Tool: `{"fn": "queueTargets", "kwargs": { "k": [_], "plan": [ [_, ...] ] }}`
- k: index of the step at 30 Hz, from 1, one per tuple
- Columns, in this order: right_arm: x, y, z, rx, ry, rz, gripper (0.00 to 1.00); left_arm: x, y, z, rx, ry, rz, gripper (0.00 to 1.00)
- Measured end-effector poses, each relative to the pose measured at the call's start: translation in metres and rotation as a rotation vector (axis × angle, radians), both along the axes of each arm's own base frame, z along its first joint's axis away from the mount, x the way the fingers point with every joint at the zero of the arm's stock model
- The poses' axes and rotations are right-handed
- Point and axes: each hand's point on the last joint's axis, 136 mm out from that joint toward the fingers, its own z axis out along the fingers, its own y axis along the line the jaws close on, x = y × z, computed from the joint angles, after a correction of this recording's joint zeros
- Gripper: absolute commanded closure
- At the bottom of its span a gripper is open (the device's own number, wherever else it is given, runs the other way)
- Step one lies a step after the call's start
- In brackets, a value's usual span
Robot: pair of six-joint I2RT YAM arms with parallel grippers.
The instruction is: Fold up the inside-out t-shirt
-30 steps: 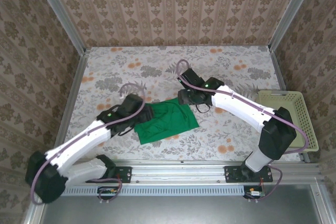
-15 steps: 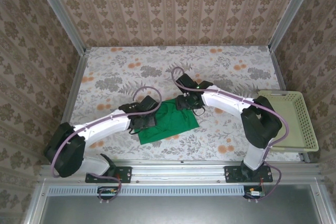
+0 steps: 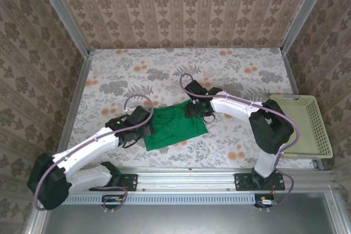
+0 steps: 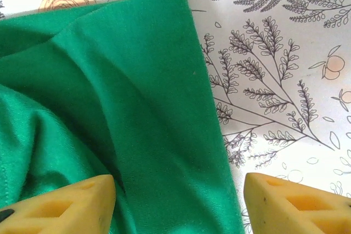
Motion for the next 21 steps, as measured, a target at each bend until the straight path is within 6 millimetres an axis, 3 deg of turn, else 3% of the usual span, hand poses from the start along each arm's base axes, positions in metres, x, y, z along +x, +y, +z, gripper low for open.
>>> {"fn": "queueTargets", "kwargs": {
  "k": [6,9,15,21],
  "plan": [
    [-0.006,-0.001,-0.002,0.007,-0.006,0.007,0.35,0.037,-0.011,-0.011,-0.001,0.027,0.013,0.29],
    [-0.01,0.003,0.002,0.019,-0.022,0.022,0.35,0.058,-0.013,-0.018,-0.007,0.036,0.027,0.41],
    [-0.029,0.018,0.003,0.022,-0.032,0.081,0.35,0.085,0.001,-0.031,-0.023,0.045,0.054,0.77],
    [-0.023,0.008,0.001,-0.015,-0.052,0.055,0.35,0.094,0.017,-0.027,-0.03,0.023,0.066,0.81]
  ]
}}
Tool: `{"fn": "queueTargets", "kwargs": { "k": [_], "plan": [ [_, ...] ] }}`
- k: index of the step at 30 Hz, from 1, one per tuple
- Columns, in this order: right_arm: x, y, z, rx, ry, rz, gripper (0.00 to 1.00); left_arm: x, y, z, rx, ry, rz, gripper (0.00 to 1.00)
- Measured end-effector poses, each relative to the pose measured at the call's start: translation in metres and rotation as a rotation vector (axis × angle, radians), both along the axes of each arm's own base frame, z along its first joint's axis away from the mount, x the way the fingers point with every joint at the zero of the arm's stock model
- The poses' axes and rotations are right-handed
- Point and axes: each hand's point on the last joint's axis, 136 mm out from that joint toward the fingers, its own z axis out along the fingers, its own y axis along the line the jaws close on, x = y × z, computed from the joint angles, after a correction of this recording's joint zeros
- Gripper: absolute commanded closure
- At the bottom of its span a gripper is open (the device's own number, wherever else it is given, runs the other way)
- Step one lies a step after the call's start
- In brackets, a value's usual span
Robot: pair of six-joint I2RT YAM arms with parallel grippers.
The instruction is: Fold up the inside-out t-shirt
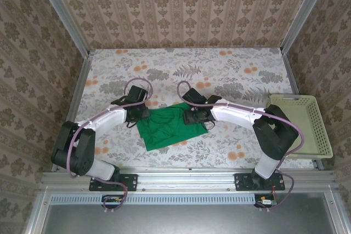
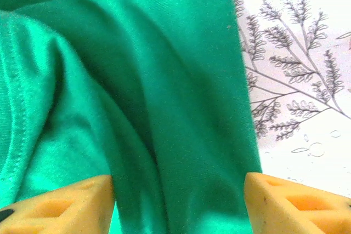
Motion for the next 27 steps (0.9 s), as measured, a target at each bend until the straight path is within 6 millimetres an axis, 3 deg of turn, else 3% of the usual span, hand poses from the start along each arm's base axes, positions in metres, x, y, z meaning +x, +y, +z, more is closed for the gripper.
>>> {"fn": "queueTargets", "kwargs": {
  "k": [3,6,8,11,14,16,19,23,27],
  "plan": [
    [0.002,-0.003,0.0,-0.005,-0.004,-0.008,0.35,-0.005,0.015,0.003,-0.008,-0.023,0.029,0.79],
    [0.003,-0.004,0.0,-0.01,-0.009,-0.011,0.36,-0.014,0.034,0.0,0.007,-0.01,0.068,0.57],
    [0.004,-0.005,0.0,-0.018,-0.014,-0.014,0.35,-0.022,0.041,0.005,0.045,-0.001,0.075,0.47],
    [0.004,-0.007,0.001,-0.026,-0.019,-0.015,0.36,-0.04,0.02,0.029,0.078,-0.025,-0.004,0.38],
    [0.006,-0.008,0.004,-0.031,-0.032,-0.017,0.36,-0.053,-0.017,0.064,0.041,-0.088,-0.105,0.33],
    [0.007,-0.01,0.008,-0.031,-0.045,-0.021,0.35,-0.063,-0.039,0.073,0.019,-0.091,-0.147,0.3],
    [0.008,-0.01,0.012,-0.027,-0.054,-0.023,0.35,-0.075,-0.061,0.059,0.034,-0.035,-0.192,0.3],
    [0.006,-0.012,0.01,-0.028,-0.053,-0.023,0.35,-0.076,-0.069,0.028,0.093,0.058,-0.188,0.3],
    [-0.002,-0.019,0.001,-0.045,-0.035,-0.022,0.35,-0.072,-0.075,0.01,0.125,0.115,-0.18,0.39]
  ]
}}
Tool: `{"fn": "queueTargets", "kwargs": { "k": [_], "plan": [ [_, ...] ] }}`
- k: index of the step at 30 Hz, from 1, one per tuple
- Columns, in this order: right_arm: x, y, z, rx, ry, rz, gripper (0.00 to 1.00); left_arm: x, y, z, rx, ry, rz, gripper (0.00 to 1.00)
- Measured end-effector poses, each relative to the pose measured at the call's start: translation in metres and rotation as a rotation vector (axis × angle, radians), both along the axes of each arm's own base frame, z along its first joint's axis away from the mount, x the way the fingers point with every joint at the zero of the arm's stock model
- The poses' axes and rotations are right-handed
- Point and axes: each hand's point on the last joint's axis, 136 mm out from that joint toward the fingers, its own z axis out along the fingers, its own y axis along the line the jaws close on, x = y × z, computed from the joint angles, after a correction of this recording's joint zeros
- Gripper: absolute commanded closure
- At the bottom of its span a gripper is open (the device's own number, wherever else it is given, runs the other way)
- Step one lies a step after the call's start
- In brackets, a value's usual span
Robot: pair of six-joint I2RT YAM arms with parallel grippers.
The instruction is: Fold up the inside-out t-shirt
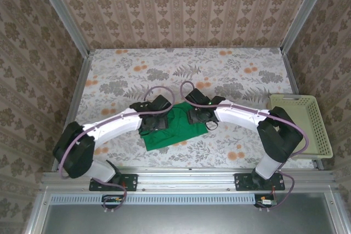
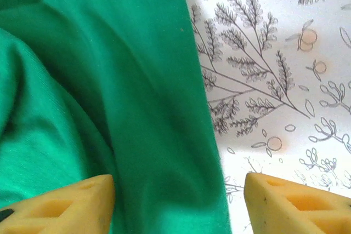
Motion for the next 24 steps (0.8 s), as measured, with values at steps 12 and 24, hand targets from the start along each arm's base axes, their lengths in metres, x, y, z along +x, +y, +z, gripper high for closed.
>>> {"fn": "queueTargets", "kwargs": {
  "k": [12,24],
  "plan": [
    [0.006,-0.012,-0.004,-0.007,-0.001,-0.034,0.34,-0.049,0.051,-0.023,0.05,0.086,0.112,0.67],
    [0.009,-0.014,-0.016,-0.027,0.012,-0.022,0.34,-0.068,0.06,0.02,0.019,-0.005,0.115,0.49]
  ]
}}
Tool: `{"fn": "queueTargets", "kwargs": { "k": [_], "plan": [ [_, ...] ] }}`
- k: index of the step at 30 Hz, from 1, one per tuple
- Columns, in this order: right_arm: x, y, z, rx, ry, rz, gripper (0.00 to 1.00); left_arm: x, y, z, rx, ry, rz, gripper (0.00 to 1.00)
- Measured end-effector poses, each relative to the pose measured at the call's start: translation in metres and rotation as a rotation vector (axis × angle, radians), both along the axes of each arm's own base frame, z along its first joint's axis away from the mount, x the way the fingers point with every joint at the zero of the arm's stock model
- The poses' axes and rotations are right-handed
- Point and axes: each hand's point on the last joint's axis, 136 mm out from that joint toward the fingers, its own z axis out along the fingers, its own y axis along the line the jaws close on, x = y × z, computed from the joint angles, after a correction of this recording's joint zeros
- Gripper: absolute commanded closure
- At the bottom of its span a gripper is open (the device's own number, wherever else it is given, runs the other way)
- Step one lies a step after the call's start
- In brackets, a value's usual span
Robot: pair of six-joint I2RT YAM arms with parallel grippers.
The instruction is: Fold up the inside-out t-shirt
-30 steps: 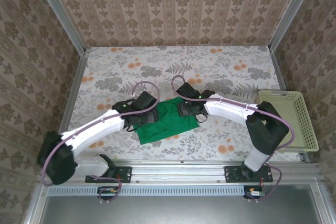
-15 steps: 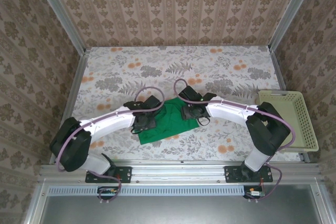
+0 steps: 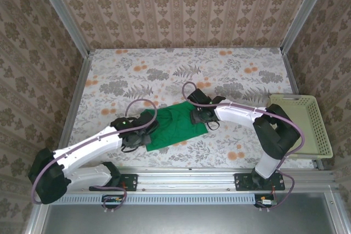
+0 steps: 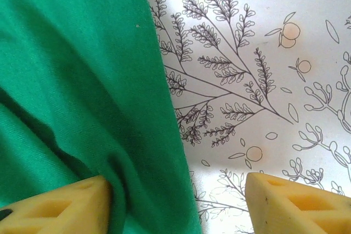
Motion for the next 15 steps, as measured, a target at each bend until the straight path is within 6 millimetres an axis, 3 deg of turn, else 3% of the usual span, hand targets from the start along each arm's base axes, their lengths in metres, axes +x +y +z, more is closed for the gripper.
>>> {"fn": "queueTargets", "kwargs": {
  "k": [4,8,11,15],
  "plan": [
    [0.002,0.002,0.002,0.008,-0.01,0.003,0.34,0.025,-0.045,0.022,-0.002,-0.037,-0.075,0.36],
    [0.0,0.001,0.003,0.014,-0.015,0.003,0.34,0.05,-0.077,0.014,0.031,-0.022,-0.099,0.34],
    [-0.002,-0.001,-0.001,0.011,-0.01,0.003,0.34,0.058,-0.082,-0.009,0.079,0.023,-0.1,0.37],
    [-0.004,-0.003,-0.004,0.006,-0.006,0.001,0.34,0.052,-0.076,-0.026,0.108,0.076,-0.108,0.55]
  ]
}}
